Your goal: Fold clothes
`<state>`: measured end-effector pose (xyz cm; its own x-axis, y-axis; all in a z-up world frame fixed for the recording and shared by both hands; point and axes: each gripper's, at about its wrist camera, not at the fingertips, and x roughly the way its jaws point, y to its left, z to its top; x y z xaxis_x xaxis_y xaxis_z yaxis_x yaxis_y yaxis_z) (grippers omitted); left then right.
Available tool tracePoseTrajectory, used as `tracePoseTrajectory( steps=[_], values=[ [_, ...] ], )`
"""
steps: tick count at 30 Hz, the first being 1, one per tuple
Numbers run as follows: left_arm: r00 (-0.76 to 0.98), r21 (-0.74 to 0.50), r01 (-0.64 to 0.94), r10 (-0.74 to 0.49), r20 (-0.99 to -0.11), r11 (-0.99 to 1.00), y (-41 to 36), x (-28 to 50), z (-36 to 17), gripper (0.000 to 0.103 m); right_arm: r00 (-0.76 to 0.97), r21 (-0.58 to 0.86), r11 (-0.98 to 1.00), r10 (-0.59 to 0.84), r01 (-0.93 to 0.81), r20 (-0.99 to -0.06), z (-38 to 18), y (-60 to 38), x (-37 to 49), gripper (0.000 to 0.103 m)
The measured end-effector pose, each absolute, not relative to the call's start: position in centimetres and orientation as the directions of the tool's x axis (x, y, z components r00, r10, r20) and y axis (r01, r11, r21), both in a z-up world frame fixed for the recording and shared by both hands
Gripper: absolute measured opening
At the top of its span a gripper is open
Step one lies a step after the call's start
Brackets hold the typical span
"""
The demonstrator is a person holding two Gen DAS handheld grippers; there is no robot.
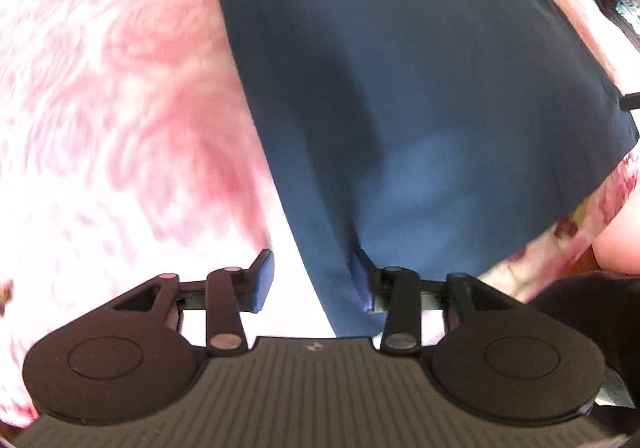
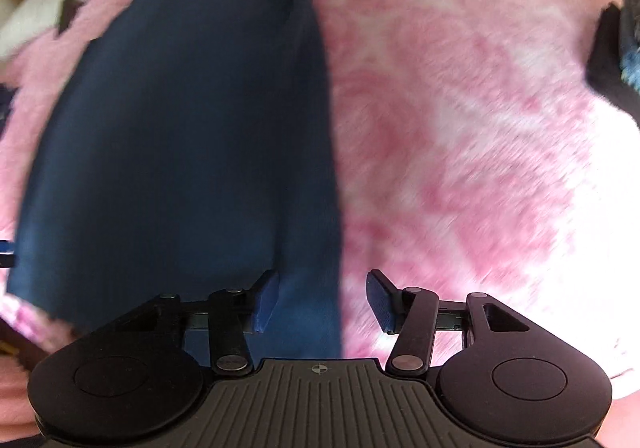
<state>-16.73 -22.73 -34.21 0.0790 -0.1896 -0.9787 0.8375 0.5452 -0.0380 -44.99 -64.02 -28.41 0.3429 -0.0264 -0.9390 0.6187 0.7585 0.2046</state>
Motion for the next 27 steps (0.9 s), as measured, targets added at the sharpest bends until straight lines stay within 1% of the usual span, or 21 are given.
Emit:
tracePoseTrajectory(
  steps=[2, 3, 5, 6, 7, 8, 9, 10, 12, 15, 17, 18, 20, 21, 22, 24, 25, 27],
  values=[
    [0.081, -0.036, 0.815, -0.175, -0.981, 0.579, -22.0, -17.4, -34.5, 0.042, 0.344, 0.236, 0.772, 0.024, 0.590, -0.939, -29.4, -63.5, -45.4, 0.053],
    [0.083, -0.038, 0.801, -0.175, -0.981, 0.597, -21.6, -17.6, -34.5, 0.043, 0.351, 0.243, 0.766, 0.025, 0.595, -0.936, -29.6, -63.6, -45.6, 0.052],
    [0.072, -0.062, 0.765, -0.181, -0.981, 0.641, -21.0, -17.5, -34.5, 0.042, 0.351, 0.246, 0.755, 0.023, 0.608, -0.936, -29.8, -64.0, -45.8, 0.035],
    [0.060, -0.082, 0.744, -0.188, -0.980, 0.663, -20.8, -17.3, -34.6, 0.041, 0.343, 0.242, 0.749, 0.021, 0.616, -0.939, -29.9, -64.3, -45.9, 0.011],
    [0.049, -0.098, 0.731, -0.196, -0.979, 0.675, -20.9, -17.3, -34.6, 0.039, 0.344, 0.261, 0.738, 0.041, 0.622, -0.938, -29.9, -64.9, -45.9, 0.002],
    [0.038, -0.116, 0.720, -0.205, -0.978, 0.685, -21.0, -17.2, -34.7, 0.025, 0.344, 0.276, 0.728, 0.059, 0.628, -0.937, -29.8, -65.4, -46.0, 0.001],
    [0.019, -0.141, 0.714, -0.220, -0.975, 0.686, -20.9, -16.9, -34.6, 0.015, 0.332, 0.263, 0.743, 0.058, 0.616, -0.942, -29.5, -65.6, -45.9, 0.000],
    [0.000, -0.160, 0.717, -0.229, -0.973, 0.679, -21.0, -16.8, -34.5, 0.000, 0.319, 0.249, 0.758, 0.057, 0.603, -0.946, -29.2, -65.8, -45.8, 0.000],
    [0.016, -0.127, 0.758, -0.213, -0.977, 0.640, -21.1, -17.1, -33.8, 0.000, 0.301, 0.225, 0.781, 0.050, 0.582, -0.952, -28.4, -66.4, -46.6, 0.000],
    [-0.004, -0.141, 0.758, -0.212, -0.977, 0.637, -20.9, -16.8, -34.1, 0.000, 0.273, 0.213, 0.791, 0.061, 0.574, -0.960, -28.3, -66.2, -47.9, 0.000],
    [-0.020, -0.154, 0.753, -0.212, -0.977, 0.640, -21.1, -16.3, -34.1, 0.001, 0.248, 0.219, 0.779, 0.084, 0.588, -0.965, -29.0, -66.2, -47.5, 0.001],
    [-0.022, -0.151, 0.762, -0.207, -0.978, 0.630, -21.3, -16.0, -33.8, 0.001, 0.234, 0.194, 0.784, 0.064, 0.589, -0.970, -28.6, -65.8, -47.0, 0.001],
    [-0.026, -0.142, 0.779, -0.195, -0.980, 0.611, -21.6, -15.2, -33.2, 0.007, 0.214, 0.142, 0.801, 0.018, 0.582, -0.977, -27.7, -65.4, -45.7, 0.002],
    [-0.026, -0.137, 0.787, -0.189, -0.982, 0.602, -21.6, -14.5, -32.9, 0.008, 0.208, 0.114, 0.809, -0.010, 0.576, -0.978, -27.1, -65.4, -45.0, 0.014],
    [-0.026, -0.132, 0.794, -0.185, -0.982, 0.593, -21.6, -13.9, -32.5, 0.009, 0.210, 0.095, 0.813, -0.034, 0.574, -0.977, -26.5, -65.6, -44.2, 0.034],
    [-0.025, -0.131, 0.801, -0.187, -0.982, 0.583, -21.6, -12.2, -32.0, 0.013, 0.227, 0.079, 0.815, -0.066, 0.575, -0.972, -25.3, -66.2, -42.5, 0.056],
    [-0.026, -0.133, 0.804, -0.189, -0.982, 0.580, -21.6, -11.5, -31.8, 0.016, 0.243, 0.083, 0.812, -0.073, 0.577, -0.967, -24.8, -66.6, -41.7, 0.056],
    [-0.017, -0.129, 0.812, -0.197, -0.980, 0.570, -22.2, -10.5, -31.3, 0.017, 0.251, 0.092, 0.805, -0.072, 0.586, -0.965, -24.2, -67.2, -39.9, 0.056]
  ],
)
